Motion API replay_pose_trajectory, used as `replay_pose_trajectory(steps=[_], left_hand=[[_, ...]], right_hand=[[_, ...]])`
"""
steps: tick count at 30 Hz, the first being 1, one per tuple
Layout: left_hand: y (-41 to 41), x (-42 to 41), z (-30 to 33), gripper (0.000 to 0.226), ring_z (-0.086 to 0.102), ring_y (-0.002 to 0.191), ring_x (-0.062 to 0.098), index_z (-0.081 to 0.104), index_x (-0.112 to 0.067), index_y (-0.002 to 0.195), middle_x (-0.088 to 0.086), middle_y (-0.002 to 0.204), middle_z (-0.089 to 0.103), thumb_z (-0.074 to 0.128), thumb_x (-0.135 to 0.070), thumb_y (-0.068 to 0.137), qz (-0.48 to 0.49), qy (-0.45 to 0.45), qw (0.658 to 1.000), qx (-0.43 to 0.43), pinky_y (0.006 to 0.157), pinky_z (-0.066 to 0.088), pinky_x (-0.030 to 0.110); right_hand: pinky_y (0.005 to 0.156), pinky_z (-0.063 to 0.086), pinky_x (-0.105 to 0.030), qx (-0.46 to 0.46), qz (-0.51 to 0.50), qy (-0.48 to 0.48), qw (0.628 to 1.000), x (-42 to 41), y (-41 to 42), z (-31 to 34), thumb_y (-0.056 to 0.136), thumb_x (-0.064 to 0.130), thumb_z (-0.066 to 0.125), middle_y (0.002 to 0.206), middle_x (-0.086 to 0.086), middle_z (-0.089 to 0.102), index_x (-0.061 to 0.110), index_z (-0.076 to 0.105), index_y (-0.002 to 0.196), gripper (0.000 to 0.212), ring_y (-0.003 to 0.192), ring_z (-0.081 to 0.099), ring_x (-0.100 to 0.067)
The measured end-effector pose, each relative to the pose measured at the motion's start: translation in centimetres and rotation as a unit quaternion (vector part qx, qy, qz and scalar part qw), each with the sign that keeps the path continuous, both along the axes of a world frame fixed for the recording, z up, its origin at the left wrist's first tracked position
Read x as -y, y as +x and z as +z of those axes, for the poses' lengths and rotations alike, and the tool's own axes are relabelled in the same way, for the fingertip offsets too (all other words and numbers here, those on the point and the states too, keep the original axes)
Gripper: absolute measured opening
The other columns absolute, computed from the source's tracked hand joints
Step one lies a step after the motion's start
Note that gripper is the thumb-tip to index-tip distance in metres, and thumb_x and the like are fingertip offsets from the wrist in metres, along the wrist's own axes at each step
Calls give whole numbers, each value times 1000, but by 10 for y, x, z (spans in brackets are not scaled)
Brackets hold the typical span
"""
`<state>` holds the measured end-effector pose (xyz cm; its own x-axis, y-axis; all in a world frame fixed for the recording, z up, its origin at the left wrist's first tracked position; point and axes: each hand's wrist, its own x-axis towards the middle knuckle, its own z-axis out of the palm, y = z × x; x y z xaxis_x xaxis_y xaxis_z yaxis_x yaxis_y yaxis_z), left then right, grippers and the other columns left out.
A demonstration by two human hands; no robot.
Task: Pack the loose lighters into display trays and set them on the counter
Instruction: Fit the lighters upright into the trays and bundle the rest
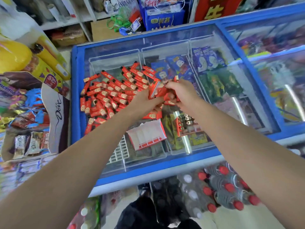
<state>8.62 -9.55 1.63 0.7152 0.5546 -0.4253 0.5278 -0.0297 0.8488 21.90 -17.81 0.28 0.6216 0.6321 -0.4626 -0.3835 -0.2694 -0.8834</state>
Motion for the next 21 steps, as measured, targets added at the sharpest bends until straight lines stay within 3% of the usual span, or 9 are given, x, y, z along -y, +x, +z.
replay_pose_trajectory(steps=[4, 7, 10, 11, 15, 19, 21], left_hand=[[8, 39, -2, 16, 68, 71, 20, 62, -14, 90, 8, 78, 68, 63, -27, 98, -21, -4, 999, -31, 76, 60, 37], [13, 66, -6, 21, 63, 68, 24, 61, -12, 84, 11, 75, 65, 63, -32, 90, -35, 8, 997, -64, 75, 57, 41], [17, 84, -16, 43, 68, 84, 26, 61, -10, 104, 11, 91, 71, 64, -43, 77, -37, 47, 992, -113, 79, 58, 42], [17, 89, -19, 49, 68, 92, 28, 58, -12, 113, 10, 99, 70, 65, -43, 77, -36, 63, 989, -129, 78, 56, 40], [21, 107, -27, 65, 62, 110, 33, 42, -7, 142, 14, 119, 63, 73, -26, 88, -21, 112, 981, -155, 80, 50, 37], [23, 115, -36, 59, 57, 104, 30, 44, -1, 134, 14, 114, 56, 76, -25, 90, 3, 135, 975, -175, 73, 42, 35], [23, 116, -40, 63, 58, 101, 29, 42, -2, 134, 14, 116, 54, 77, -29, 89, 3, 124, 976, -180, 65, 41, 33]], right_hand=[[43, 36, -22, 134, 23, -41, 990, 57, 12, 0, 89, 9, 68, 53, -4, 54, 8, 65, 80, 9, 43, 47, -11], [46, 39, -23, 193, 62, -69, 977, 98, 17, 3, 93, 8, 64, 58, -9, 55, 5, 65, 81, 12, 45, 52, -12], [59, 43, -32, 239, 108, -84, 961, 129, 22, 0, 93, 14, 67, 67, -19, 56, 0, 65, 86, 15, 59, 54, -19], [62, 43, -33, 258, 120, -92, 954, 137, 24, -3, 92, 16, 69, 72, -22, 59, -1, 67, 90, 17, 63, 54, -19], [62, 42, -30, 316, 142, -90, 934, 160, 23, -11, 90, 14, 72, 77, -6, 67, 7, 73, 92, 7, 64, 54, -13], [58, 39, -28, 392, 170, -98, 899, 170, 20, -24, 88, 3, 67, 73, -7, 61, 4, 65, 87, 3, 59, 47, -10], [55, 41, -34, 444, 174, -96, 874, 171, 18, -32, 87, 0, 66, 70, -8, 61, 3, 64, 84, 4, 58, 49, -13]])
